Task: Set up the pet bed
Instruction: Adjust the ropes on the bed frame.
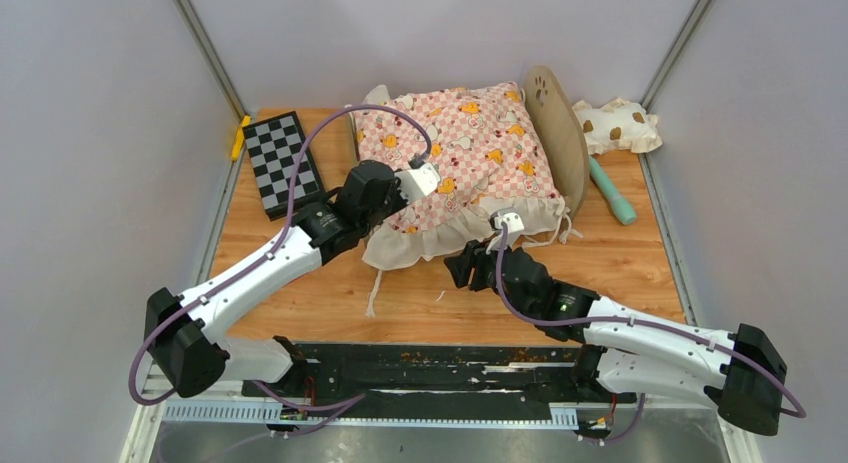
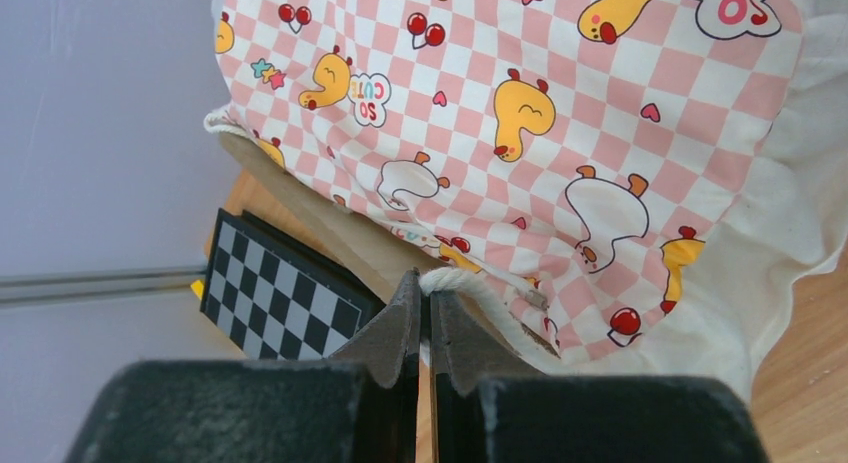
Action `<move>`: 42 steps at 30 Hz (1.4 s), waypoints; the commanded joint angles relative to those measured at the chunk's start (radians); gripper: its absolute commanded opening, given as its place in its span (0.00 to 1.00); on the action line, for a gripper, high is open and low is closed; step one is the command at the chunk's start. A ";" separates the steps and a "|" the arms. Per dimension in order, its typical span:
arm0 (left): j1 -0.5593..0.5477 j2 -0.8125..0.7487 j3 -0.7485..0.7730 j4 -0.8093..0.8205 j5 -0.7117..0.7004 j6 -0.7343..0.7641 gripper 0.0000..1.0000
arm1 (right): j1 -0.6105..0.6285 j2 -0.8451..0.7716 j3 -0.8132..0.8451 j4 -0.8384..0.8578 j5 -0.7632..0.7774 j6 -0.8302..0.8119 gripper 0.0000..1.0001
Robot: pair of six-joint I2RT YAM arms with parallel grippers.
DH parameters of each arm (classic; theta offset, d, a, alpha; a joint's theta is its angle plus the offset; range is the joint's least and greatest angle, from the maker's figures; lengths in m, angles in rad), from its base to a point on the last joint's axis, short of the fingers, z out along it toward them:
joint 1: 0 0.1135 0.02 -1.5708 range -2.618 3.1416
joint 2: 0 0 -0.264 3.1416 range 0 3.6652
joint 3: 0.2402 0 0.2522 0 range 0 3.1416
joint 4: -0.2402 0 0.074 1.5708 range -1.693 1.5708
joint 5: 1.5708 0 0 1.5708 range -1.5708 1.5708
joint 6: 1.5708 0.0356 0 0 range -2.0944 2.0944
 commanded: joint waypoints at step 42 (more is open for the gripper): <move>-0.033 0.159 0.076 0.073 -0.173 0.440 0.00 | -0.003 0.050 -0.046 0.068 -0.003 0.044 0.50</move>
